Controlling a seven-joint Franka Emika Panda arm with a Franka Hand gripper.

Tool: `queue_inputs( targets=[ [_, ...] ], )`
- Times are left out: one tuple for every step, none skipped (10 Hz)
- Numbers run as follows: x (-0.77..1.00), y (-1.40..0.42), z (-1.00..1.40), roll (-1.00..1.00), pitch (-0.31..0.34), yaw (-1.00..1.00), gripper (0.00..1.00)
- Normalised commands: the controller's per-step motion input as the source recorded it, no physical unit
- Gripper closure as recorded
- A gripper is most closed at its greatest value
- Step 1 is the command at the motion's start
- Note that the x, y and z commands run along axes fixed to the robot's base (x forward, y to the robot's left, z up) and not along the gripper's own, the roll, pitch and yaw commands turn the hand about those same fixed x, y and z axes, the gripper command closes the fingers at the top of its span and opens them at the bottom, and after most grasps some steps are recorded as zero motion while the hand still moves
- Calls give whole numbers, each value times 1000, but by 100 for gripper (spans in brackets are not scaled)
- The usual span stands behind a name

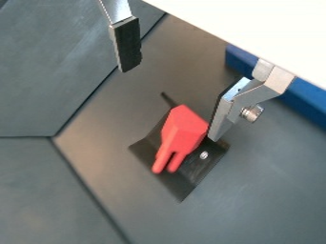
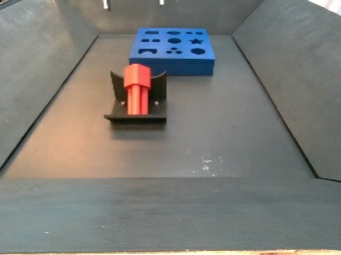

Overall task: Pick up the 3 prong object. Move up. Rotate the 3 prong object. Place the 3 prong object on the fixture. Regrasp the 3 prong object. Move to above the board. Insert the 3 prong object.
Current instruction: Regrasp the 3 prong object.

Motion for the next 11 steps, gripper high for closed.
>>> queue_inputs(
  targets=[
    [96,-38,-18,1000,115,76,0],
    [106,-43,-15,1000,139,93,0],
    [110,-44,-17,1000,156,109,0],
    [114,-46,-26,957,185,152,0],
    [111,-49,-23,781,174,166,0],
    [114,-54,-23,546,146,189,0],
    [113,-53,-25,373,125,200,0],
    [101,-35,-12,231,85,206,0],
    [93,-36,-11,197,61,205,0],
    [38,69,-1000,177,14,224,0],
    [41,69,-1000,174,4,209,0]
  ],
)
